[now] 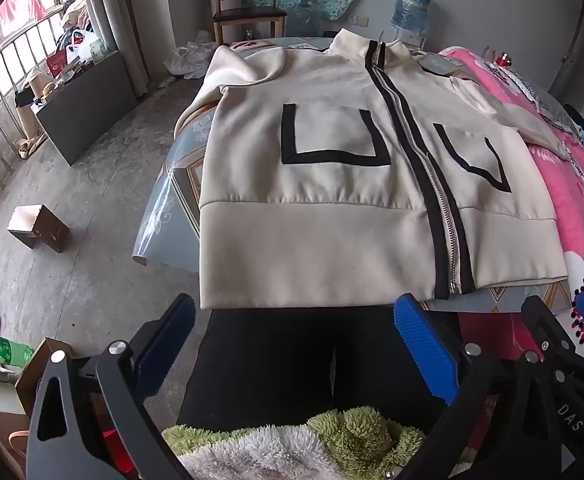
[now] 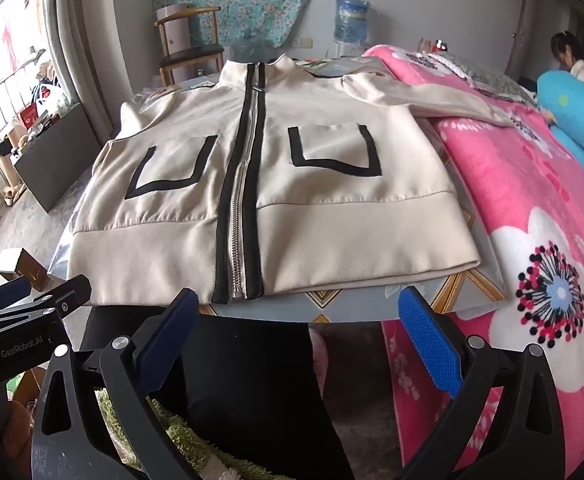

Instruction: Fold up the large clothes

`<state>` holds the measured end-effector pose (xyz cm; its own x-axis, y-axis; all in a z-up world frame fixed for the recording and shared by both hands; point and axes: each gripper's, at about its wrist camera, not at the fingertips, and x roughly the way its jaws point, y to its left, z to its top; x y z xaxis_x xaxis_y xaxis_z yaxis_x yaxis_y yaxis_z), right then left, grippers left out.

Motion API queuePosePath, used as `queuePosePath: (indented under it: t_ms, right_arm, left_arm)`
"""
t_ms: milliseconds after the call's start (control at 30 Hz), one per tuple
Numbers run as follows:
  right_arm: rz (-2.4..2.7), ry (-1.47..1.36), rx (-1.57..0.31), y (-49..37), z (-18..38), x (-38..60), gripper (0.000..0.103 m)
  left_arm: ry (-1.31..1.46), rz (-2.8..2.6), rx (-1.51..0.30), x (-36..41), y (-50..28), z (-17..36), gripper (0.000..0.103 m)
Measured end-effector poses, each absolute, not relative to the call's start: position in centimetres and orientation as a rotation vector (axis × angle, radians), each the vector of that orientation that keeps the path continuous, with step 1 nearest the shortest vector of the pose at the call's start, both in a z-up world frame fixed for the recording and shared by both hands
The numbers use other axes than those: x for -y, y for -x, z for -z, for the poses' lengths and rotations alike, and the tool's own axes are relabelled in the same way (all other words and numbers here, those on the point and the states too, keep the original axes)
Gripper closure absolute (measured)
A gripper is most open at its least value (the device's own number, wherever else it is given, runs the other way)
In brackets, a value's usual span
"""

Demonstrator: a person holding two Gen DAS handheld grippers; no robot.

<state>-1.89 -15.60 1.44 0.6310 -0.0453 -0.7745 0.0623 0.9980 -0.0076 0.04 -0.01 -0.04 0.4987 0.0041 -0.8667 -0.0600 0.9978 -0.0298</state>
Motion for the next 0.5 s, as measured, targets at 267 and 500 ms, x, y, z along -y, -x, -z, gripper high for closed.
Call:
queuePosePath:
  t_ms: [267, 500]
  right_arm:
    - [0.057, -0.02, -0.893, 1.56, -1.69, 16.15, 0.006]
    - [0.067, -0.008, -0.887, 1.84, -1.55, 15.65, 0.006]
  left_arm:
    - [0.064, -0.039, -1.042, 0.0, -0.03, 0.01, 0.005]
    - [0.067, -0.035, -1.038, -0.01, 0.09, -0.53, 0.005]
